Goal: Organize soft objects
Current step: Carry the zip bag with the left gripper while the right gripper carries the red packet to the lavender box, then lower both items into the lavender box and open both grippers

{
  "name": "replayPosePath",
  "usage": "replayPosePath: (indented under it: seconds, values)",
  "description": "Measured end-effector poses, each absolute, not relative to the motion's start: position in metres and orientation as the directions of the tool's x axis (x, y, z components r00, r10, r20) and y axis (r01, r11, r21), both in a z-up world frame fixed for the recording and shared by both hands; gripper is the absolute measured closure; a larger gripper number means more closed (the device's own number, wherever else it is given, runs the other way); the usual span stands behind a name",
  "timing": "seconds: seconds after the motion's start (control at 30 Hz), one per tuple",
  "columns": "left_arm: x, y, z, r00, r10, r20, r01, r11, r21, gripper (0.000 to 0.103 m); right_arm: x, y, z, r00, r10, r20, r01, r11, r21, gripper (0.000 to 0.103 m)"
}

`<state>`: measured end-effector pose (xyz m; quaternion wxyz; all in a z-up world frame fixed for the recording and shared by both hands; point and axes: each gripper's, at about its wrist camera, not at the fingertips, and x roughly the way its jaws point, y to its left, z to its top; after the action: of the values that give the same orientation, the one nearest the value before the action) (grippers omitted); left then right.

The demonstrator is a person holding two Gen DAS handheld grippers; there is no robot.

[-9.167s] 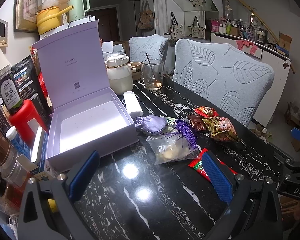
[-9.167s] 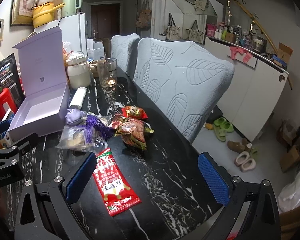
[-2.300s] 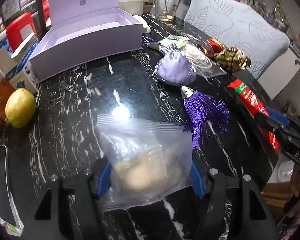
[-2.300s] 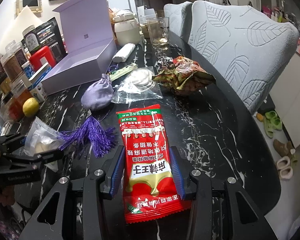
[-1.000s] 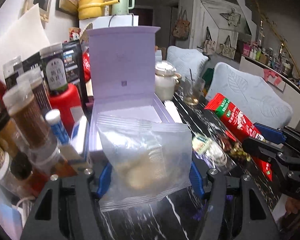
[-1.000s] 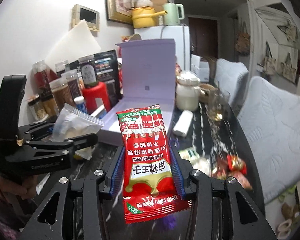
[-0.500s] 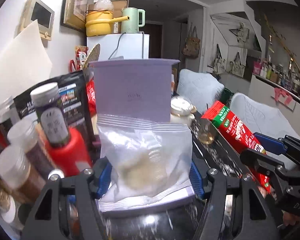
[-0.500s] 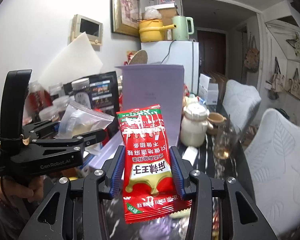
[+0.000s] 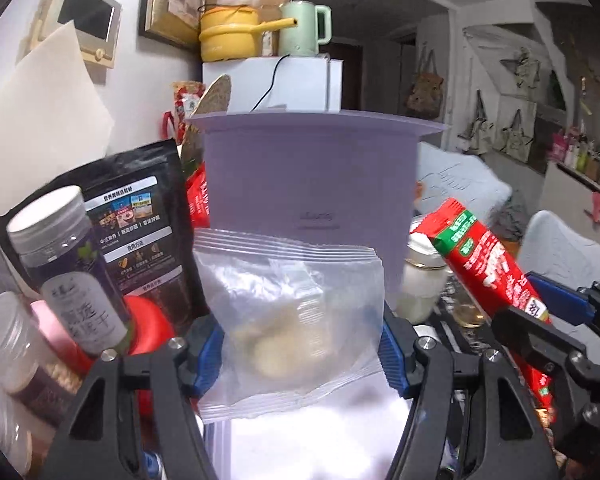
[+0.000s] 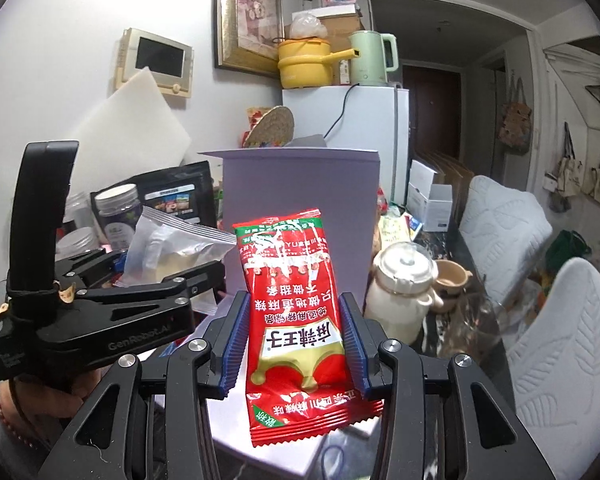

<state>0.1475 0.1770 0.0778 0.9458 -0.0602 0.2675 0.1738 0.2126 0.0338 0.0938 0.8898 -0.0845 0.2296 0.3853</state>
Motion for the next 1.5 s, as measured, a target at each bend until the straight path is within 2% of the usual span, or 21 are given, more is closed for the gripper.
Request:
replayPosePath:
  seconds: [0.53,0.9,1.1,1.5]
  values:
    - [0.197,0.208,0.010,0.677,0.309,-0.668,-0.395,0.918,0.024,0.039,0.268,0.087,0.037,0.520,0.633,-0.574,-0.748,0.661,0.051,0.060]
    - [0.225,0.217,-0.035,0.556,0.335,-0.761,-0.409,0.907,0.100,0.039,0.299,0.106,-0.014,0.486,0.542,-0.685,-0.713,0.699,0.048,0.060]
    - [0.243,0.229,-0.056,0.489,0.265,-0.831,-0.404,0.913,0.053,0.039,0.308,0.110,-0.033,0.450,0.522,-0.725,-0.710,0.701,0.064,0.060]
    - [0.259,0.232,-0.070,0.428,0.273,-0.861,-0.419,0.904,0.078,0.039,0.322,0.118,-0.060,0.401,0.468,-0.788,-0.702,0.709,0.064,0.059]
